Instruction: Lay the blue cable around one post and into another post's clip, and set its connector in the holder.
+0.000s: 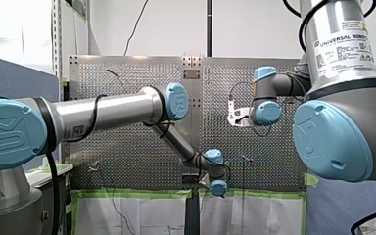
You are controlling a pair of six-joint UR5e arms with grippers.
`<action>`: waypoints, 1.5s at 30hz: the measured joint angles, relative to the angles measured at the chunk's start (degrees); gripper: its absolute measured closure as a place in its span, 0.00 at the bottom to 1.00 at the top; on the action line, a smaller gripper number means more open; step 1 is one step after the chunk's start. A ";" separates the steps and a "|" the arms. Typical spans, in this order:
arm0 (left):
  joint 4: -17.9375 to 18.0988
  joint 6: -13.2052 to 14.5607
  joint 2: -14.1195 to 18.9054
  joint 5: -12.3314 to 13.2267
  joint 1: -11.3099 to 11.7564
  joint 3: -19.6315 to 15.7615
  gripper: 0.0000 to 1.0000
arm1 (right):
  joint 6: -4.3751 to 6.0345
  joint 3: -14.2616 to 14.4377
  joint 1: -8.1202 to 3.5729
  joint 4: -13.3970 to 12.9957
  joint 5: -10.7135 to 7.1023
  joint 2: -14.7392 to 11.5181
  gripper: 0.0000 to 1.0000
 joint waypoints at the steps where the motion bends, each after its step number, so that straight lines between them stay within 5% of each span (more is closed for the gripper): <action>1: 0.40 0.36 0.39 -0.38 -0.17 -0.38 0.01 | 0.00 0.00 -0.04 -0.03 0.01 0.00 0.02; 14: 6.40 3.97 6.39 -6.38 -1.69 -6.39 0.01 | 0.00 0.03 -0.26 0.03 0.02 0.00 0.02; 28: 13.30 3.40 12.13 -13.27 2.05 -13.27 0.01 | 0.00 0.03 -0.94 0.19 0.09 0.00 0.02; 45: 21.84 3.37 15.27 -21.83 3.24 -21.83 0.01 | 0.03 0.14 -1.23 -0.15 0.04 0.01 0.02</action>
